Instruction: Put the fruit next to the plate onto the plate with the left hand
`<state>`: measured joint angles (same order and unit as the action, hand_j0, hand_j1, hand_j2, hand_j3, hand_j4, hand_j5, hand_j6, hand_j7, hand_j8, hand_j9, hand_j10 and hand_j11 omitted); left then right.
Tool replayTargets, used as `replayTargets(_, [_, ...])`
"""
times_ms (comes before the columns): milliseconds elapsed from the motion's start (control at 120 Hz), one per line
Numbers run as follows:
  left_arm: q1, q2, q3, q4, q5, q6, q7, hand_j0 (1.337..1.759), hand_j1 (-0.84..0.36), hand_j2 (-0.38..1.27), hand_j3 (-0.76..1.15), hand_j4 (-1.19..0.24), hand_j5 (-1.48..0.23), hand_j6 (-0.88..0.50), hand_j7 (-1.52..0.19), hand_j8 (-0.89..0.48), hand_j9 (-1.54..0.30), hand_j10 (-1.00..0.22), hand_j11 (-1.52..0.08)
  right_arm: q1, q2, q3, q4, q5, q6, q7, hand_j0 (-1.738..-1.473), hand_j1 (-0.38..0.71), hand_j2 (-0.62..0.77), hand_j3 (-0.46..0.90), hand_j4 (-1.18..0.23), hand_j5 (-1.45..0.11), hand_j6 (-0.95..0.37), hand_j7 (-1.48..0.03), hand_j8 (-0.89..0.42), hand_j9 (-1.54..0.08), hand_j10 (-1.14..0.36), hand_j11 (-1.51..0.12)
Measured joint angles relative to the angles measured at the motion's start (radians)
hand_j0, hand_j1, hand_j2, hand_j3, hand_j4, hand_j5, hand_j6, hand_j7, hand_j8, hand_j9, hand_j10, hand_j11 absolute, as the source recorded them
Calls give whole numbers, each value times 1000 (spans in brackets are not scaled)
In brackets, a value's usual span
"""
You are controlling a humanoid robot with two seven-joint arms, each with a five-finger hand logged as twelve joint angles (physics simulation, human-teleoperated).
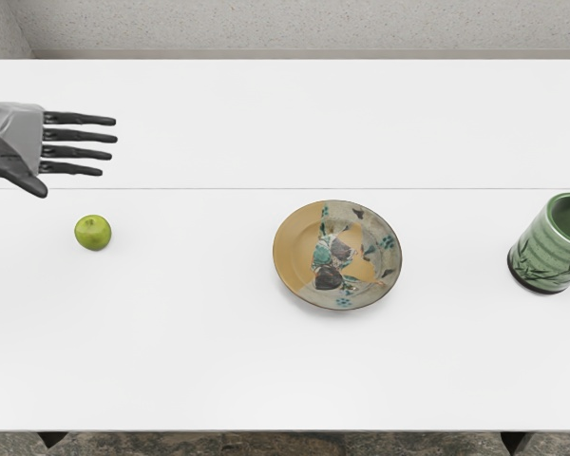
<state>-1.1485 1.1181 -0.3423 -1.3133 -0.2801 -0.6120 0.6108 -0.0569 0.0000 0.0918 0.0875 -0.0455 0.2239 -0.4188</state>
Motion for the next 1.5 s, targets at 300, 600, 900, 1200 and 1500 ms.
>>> replayTargets(300, [-45, -4, -13, -15, 131, 0, 0, 1658, 329, 2, 0, -14, -20, -14, -20, -14, -20, -15, -20, 2, 0, -4, 0, 0, -3, 1, -1658, -349, 0, 0, 0, 0, -1, 0, 0, 0, 0, 0])
replayTargets(600, [51, -160, -4, -96, 906, 286, 0, 1658, 330, 3, 0, -18, -21, -19, -21, -19, -21, -18, -21, 8, 0, -4, 1, -1, -3, 2, -1658, -349, 0, 0, 0, 0, -1, 0, 0, 0, 0, 0])
replayTargets(900, [179, -278, 41, -121, 1229, 662, 0, 1658, 328, 5, 0, -24, -26, -25, -25, -25, -25, -23, -25, 22, 0, -3, 2, -1, -3, 2, -1658, -349, 0, 0, 0, 0, -1, 0, 0, 0, 0, 0])
replayTargets(1200, [241, -345, 61, -119, 1334, 760, 0, 1658, 281, 14, 0, -64, -78, -66, -77, -66, -77, -64, -77, 24, 0, -3, 0, 0, -4, 3, -1658, -349, 0, 0, 0, 0, 0, 0, 0, 0, 0, 0])
replayTargets(1500, [307, -380, 62, -119, 1430, 856, 0, 1658, 213, 26, 0, -120, -150, -122, -150, -121, -150, -119, -150, 24, 0, -3, 0, 0, -4, 6, -1658, -349, 0, 0, 0, 0, 0, 0, 0, 0, 0, 0])
